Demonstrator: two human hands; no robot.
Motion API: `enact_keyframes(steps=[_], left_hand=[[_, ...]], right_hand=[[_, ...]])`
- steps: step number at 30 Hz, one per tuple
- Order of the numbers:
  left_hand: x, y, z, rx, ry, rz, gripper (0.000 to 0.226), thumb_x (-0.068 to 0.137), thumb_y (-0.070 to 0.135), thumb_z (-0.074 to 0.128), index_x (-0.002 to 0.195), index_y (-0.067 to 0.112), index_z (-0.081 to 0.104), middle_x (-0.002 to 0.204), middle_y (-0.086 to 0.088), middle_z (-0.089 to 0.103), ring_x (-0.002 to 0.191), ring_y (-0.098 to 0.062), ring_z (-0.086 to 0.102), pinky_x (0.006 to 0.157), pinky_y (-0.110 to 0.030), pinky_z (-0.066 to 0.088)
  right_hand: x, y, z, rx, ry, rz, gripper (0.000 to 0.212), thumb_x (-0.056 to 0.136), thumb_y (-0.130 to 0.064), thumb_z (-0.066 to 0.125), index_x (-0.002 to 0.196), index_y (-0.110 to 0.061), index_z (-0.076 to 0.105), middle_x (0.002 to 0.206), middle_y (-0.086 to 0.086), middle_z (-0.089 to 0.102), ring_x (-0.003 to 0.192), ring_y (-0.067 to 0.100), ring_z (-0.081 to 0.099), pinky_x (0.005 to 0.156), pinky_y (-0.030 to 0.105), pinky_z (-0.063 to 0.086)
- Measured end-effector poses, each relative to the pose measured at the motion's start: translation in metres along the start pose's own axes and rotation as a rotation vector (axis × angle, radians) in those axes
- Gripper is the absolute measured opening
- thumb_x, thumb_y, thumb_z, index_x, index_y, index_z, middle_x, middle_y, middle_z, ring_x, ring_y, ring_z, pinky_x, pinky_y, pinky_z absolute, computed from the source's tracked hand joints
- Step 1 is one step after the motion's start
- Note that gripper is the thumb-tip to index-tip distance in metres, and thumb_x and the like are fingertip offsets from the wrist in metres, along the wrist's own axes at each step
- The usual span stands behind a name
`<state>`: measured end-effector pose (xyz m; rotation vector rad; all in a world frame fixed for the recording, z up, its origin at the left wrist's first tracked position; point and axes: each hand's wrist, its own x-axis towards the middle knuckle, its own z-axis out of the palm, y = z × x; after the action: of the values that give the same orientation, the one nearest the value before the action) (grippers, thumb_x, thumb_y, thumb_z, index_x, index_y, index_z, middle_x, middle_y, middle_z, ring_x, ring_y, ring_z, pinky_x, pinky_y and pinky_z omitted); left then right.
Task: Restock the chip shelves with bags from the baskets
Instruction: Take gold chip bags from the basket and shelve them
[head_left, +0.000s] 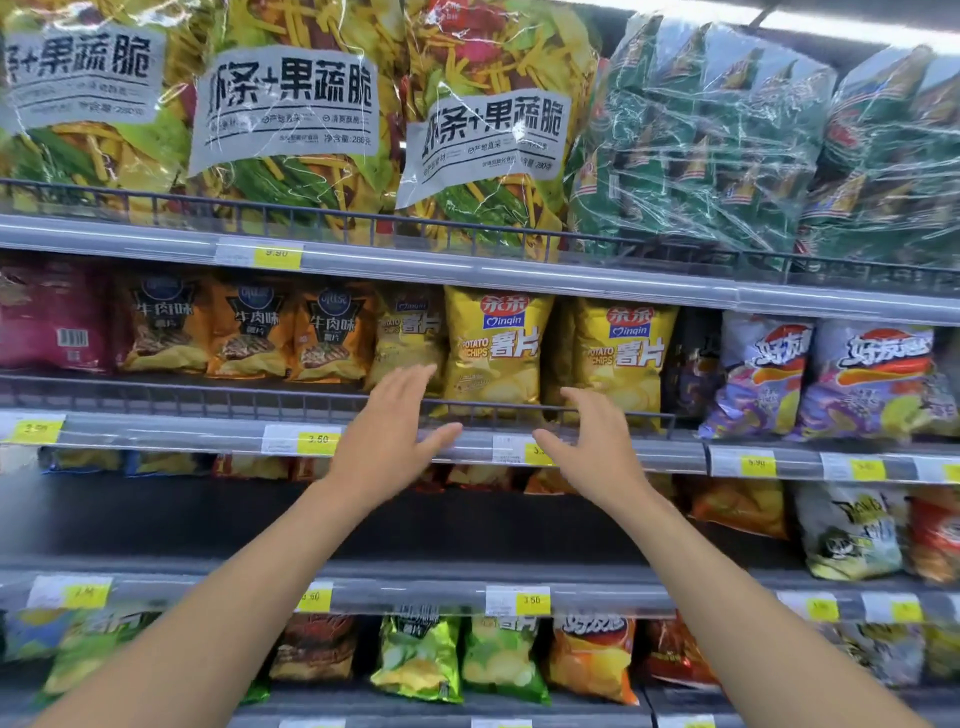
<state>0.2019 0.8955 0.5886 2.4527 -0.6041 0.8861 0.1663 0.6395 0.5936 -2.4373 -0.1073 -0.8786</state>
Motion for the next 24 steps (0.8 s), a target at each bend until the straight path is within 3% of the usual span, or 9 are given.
enact_keyframes(steps=[2,7,12,18,24], left_hand=[[-0.022,-0.002,0.009,0.127,0.010,0.103,0.083,0.098,0.063,0.052,0.164,0.021,0.024,0.171,-0.002,0.025,0.160,-0.022,0.015,0.127,-0.041,0.024],[-0.071,0.013,0.047,0.293,-0.040,0.269,0.087,0.094,0.073,0.041,0.162,0.020,0.032,0.166,-0.010,0.034,0.157,-0.033,0.024,0.124,-0.052,0.031],[-0.128,0.048,0.103,0.206,-0.167,0.310,0.085,0.095,0.073,0.042,0.163,0.024,0.030,0.170,-0.006,0.029,0.159,-0.031,0.020,0.126,-0.056,0.026],[-0.190,0.116,0.169,0.117,-0.373,0.389,0.084,0.091,0.075,0.030,0.156,0.023,0.043,0.160,-0.009,0.045,0.151,-0.034,0.039,0.118,-0.058,0.038],[-0.232,0.214,0.248,0.075,-0.524,0.549,0.090,0.092,0.079,0.020,0.157,0.023,0.045,0.163,-0.009,0.041,0.153,-0.034,0.035,0.118,-0.061,0.037]], right_hand=[[-0.026,0.008,-0.001,-0.103,0.028,-0.015,0.069,0.094,-0.047,0.066,0.153,-0.020,0.040,0.158,0.001,0.038,0.149,0.021,0.027,0.120,0.042,0.030],[-0.089,0.041,-0.009,-0.341,0.013,0.066,0.078,0.091,-0.060,0.063,0.156,-0.025,0.036,0.164,0.003,0.030,0.153,0.024,0.022,0.123,0.050,0.027],[-0.173,0.092,-0.027,-0.516,-0.102,0.187,0.081,0.090,-0.062,0.061,0.158,-0.030,0.030,0.168,0.001,0.020,0.156,0.025,0.013,0.126,0.055,0.015],[-0.279,0.159,-0.069,-0.646,-0.200,0.384,0.083,0.090,-0.068,0.056,0.159,-0.032,0.026,0.168,0.001,0.018,0.156,0.026,0.014,0.125,0.057,0.016],[-0.380,0.233,-0.130,-0.684,-0.258,0.638,0.083,0.093,-0.067,0.052,0.161,-0.034,0.018,0.171,-0.001,0.008,0.157,0.025,0.006,0.126,0.056,0.010]])
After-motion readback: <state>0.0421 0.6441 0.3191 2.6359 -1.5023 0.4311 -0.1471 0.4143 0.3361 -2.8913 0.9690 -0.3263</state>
